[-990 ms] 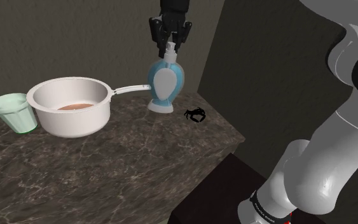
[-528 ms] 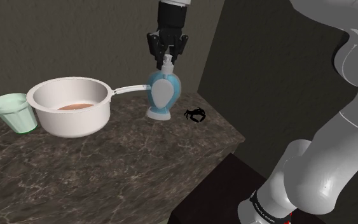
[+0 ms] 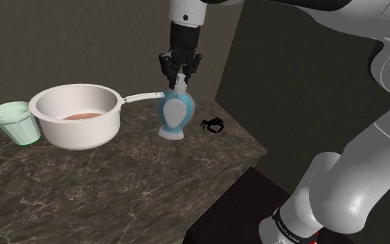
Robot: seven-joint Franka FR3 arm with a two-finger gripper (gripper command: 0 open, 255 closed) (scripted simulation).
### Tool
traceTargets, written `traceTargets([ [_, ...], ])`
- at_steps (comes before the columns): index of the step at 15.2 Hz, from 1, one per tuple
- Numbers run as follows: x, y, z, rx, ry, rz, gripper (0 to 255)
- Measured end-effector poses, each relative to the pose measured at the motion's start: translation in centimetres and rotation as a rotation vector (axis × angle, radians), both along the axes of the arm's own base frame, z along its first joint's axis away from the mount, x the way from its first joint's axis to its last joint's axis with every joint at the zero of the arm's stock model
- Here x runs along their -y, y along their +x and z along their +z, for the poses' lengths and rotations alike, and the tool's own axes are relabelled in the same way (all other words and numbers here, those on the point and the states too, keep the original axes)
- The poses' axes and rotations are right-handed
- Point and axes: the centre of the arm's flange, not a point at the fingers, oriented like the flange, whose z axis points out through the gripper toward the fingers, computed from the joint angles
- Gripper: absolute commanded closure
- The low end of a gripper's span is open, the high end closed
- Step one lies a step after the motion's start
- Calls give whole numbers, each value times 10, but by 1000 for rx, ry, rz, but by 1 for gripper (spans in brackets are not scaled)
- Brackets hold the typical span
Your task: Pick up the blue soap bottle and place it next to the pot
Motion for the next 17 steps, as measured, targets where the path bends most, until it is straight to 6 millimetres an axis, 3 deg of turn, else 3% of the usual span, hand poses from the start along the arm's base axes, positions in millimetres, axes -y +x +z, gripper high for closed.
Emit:
traceTargets([
  [17,0,0,-90,0,0,0,255],
])
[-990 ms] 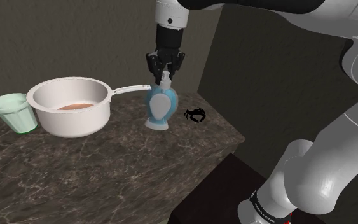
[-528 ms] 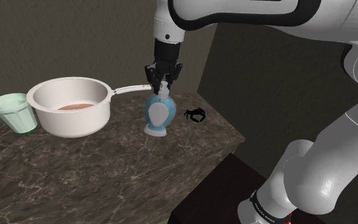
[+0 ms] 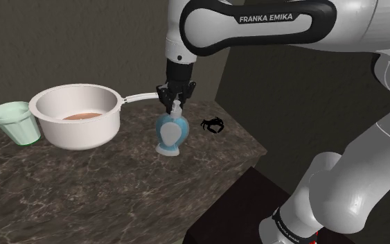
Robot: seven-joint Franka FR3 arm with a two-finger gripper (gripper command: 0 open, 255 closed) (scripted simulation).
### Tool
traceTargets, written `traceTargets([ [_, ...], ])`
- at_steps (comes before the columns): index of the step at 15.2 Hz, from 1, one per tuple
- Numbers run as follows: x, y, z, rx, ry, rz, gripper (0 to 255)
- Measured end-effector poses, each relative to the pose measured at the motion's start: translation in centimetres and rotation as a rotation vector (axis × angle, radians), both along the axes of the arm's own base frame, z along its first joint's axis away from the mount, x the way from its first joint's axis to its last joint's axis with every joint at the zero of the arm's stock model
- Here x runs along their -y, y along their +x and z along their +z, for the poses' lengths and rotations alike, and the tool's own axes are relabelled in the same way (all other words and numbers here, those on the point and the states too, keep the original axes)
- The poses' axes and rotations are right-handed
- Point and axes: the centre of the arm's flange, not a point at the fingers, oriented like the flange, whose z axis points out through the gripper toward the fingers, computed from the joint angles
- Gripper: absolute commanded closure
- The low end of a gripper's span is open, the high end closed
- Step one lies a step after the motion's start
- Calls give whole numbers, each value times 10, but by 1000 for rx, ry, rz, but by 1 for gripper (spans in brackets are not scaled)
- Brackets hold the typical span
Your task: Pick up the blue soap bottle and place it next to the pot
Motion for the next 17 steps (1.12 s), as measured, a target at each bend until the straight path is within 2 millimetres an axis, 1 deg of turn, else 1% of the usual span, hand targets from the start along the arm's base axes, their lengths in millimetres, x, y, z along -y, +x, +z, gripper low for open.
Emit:
traceTargets([
  [17,0,-1,-89,0,0,0,255],
])
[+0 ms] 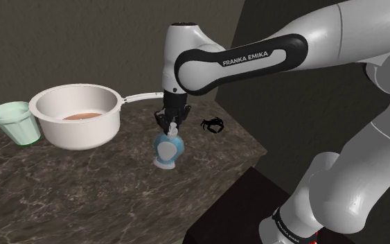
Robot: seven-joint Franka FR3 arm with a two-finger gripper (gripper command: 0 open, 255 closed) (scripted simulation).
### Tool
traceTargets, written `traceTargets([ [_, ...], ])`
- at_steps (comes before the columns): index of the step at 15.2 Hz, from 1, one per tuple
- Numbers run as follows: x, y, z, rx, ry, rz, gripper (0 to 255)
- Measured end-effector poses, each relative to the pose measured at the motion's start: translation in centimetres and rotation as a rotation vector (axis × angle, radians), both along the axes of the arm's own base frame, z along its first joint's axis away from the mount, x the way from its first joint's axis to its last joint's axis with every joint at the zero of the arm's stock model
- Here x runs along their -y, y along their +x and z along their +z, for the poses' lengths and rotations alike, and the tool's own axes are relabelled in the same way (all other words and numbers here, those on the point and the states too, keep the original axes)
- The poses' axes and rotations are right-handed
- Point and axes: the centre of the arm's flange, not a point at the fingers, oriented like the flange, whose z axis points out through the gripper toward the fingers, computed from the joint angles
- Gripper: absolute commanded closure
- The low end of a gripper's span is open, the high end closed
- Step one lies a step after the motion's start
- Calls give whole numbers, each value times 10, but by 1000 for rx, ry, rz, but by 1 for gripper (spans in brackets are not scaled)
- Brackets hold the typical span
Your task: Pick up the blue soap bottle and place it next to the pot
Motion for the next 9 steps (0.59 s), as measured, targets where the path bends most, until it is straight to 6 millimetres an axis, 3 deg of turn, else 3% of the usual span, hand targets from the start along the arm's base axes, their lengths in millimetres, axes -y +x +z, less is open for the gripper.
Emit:
traceTargets([
  [7,0,0,-9,0,0,0,255],
  [8,0,0,-9,0,0,0,0],
  [9,0,0,-9,1,0,0,0],
])
